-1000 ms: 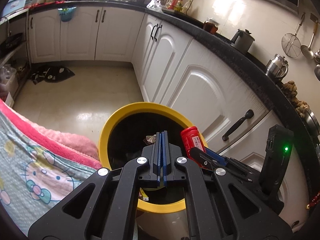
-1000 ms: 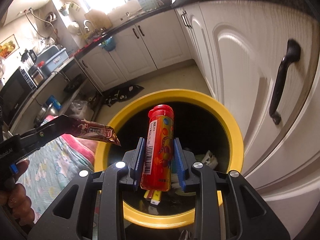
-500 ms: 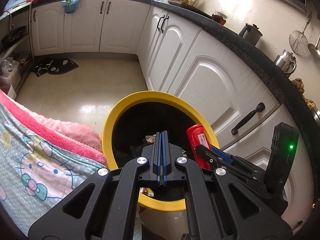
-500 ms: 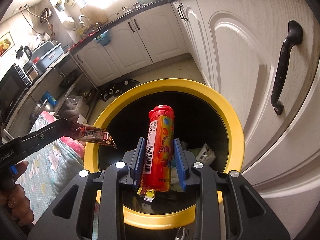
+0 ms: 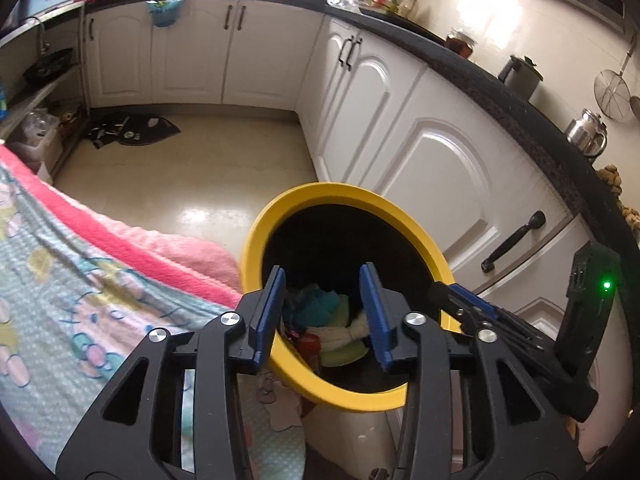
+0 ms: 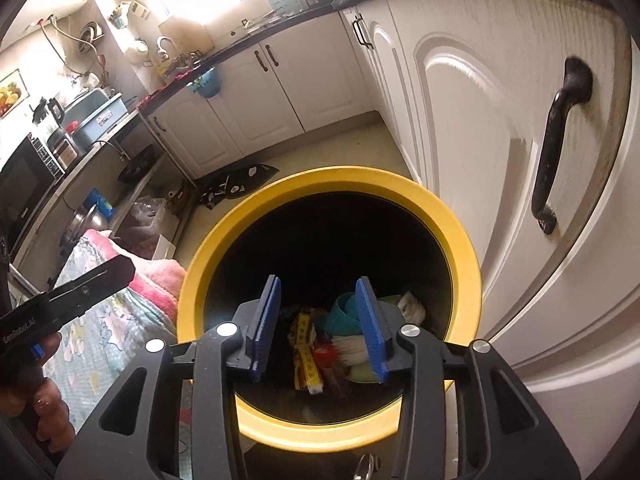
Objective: Collect trash
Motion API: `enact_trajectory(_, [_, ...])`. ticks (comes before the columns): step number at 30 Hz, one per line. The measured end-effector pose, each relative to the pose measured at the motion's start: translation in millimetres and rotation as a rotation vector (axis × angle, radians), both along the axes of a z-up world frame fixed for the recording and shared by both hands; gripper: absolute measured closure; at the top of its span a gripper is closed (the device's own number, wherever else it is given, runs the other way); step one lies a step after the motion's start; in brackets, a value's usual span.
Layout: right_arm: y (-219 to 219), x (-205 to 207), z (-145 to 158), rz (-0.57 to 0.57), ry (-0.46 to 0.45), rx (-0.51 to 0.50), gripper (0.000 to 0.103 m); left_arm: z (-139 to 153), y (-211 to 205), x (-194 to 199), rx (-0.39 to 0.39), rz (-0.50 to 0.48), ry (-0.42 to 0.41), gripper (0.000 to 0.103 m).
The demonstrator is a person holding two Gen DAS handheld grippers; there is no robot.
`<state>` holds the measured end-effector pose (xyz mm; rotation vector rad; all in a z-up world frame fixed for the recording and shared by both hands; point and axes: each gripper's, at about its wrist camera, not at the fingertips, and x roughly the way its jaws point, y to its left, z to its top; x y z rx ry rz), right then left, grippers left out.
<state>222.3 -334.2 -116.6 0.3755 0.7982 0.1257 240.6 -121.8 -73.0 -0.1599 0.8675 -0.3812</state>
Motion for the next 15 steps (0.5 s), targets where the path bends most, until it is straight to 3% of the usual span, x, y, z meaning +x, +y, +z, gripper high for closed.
enact_trajectory(1, [0.4, -2.1, 1.7, -0.002, -0.005, 0.000, 0.057, 2.0, 3.7, -1.7, 0.002, 0.009, -0.005, 0.054])
enact_trajectory(5, [5.8, -10.4, 15.2, -0.001, -0.036, 0.002, 0.043, 16.4, 21.7, -16.4, 0.027, 0.052, -0.050, 0.037])
enact_trajectory(7, [11.7, -17.0, 24.6, 0.003, -0.060, -0.001, 0.034, 24.0, 31.2, -24.8, 0.041, 0.075, -0.076, 0.020])
enact_trajectory(10, [22.6, -28.6, 38.6, 0.006, -0.097, -0.010, 0.024, 36.7, 47.5, -38.9, 0.055, 0.114, -0.114, 0.011])
enact_trajectory(15, [40.7, -50.3, 60.4, 0.015, -0.164, -0.082, 0.015, 54.4, 75.7, -64.4, 0.060, 0.177, -0.161, 0.011])
